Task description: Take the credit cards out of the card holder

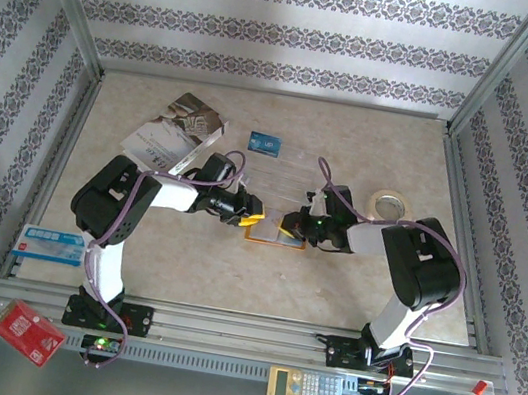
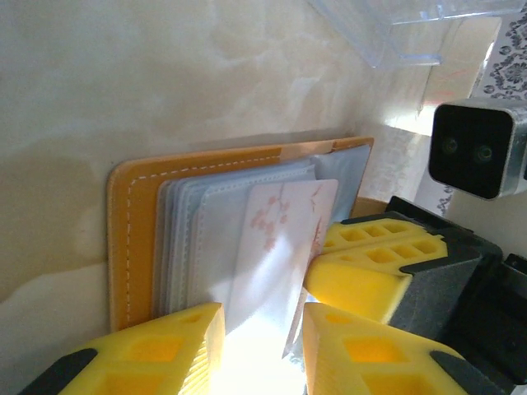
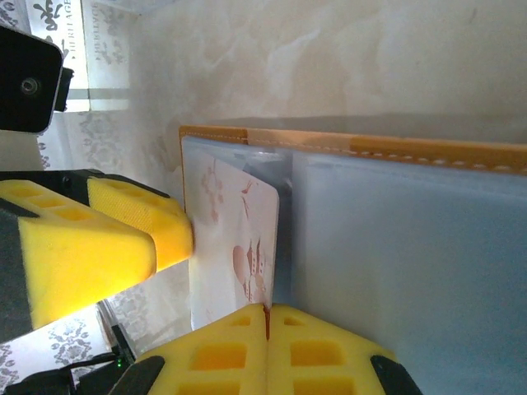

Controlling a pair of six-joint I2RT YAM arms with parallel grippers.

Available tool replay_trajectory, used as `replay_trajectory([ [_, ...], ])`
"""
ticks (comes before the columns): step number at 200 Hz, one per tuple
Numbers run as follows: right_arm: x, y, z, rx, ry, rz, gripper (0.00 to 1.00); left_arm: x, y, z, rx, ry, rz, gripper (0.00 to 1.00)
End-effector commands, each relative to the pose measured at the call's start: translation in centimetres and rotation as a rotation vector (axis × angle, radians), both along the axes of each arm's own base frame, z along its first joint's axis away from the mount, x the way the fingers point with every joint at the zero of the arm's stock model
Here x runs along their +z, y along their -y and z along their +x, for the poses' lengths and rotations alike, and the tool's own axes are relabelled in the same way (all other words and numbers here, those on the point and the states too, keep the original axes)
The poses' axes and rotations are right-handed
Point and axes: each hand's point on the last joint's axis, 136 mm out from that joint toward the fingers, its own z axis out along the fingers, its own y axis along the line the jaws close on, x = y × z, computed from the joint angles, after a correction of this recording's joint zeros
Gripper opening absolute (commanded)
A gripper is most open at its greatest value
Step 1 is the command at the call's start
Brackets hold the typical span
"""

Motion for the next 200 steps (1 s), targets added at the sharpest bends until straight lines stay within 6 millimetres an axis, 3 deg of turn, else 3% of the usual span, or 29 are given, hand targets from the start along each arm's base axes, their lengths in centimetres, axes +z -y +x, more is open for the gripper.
replay_trajectory([
  [1,0.0,1.3,-0.5,-0.005,0.016,-0.035,0.0,-4.0,-3.0,-1.8,0.026,-0.1,0.177,0.33],
  [59,1.1,2.0,-0.7,-0.008,0.05,-0.024,0.0,-3.7,-2.6,-1.5,0.015,-0.098,0.17,0.33],
  [110,2.9,3.8,-1.2,-0.03,0.112,-0.019,0.0,-1.8,-2.0,-0.5,0.013,-0.058,0.142,0.34],
  [129,4.3,4.4,-1.0,-0.043,0.163,-0.021,0.0,1.1,-0.9,0.6,0.009,0.019,0.069,0.32],
  [160,7.8,5.0,-0.1,-0.064,0.261,0.004,0.0,7.4,0.3,2.6,0.014,0.188,-0.018,0.41],
  [200,13.3,3.6,0.9,-0.019,0.366,0.132,0.0,11.5,2.4,3.0,-0.007,0.284,-0.153,0.53],
])
